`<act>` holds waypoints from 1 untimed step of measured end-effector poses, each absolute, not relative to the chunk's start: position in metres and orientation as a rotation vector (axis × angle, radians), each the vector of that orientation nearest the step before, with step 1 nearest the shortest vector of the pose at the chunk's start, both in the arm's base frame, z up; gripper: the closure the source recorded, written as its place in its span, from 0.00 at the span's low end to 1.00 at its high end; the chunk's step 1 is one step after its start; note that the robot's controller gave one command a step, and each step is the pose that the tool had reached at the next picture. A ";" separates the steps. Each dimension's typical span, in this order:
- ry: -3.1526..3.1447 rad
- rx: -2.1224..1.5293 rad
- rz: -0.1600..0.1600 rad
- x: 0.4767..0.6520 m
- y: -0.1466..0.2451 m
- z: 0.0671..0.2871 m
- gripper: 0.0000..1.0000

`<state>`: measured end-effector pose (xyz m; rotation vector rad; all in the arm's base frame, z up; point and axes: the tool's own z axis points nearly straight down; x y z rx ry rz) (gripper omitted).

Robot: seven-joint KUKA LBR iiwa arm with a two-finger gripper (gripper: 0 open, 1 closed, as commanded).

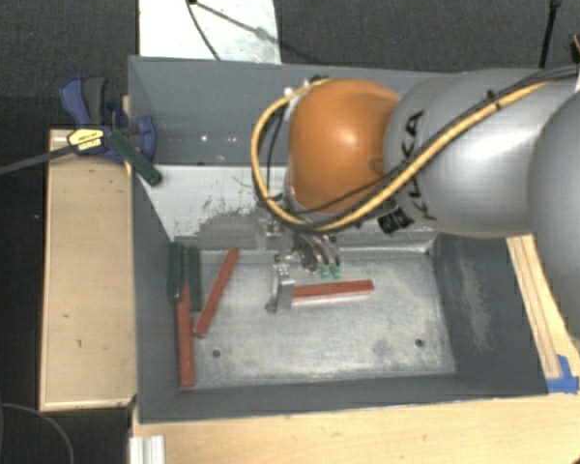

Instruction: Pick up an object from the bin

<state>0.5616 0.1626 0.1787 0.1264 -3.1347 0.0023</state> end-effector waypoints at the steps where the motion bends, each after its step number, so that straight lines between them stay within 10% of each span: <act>1: -3.119 0.348 0.005 0.572 0.076 0.121 0.00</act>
Offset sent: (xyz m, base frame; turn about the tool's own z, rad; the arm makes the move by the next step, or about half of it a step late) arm 0.0102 -0.0819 -0.0552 -0.1479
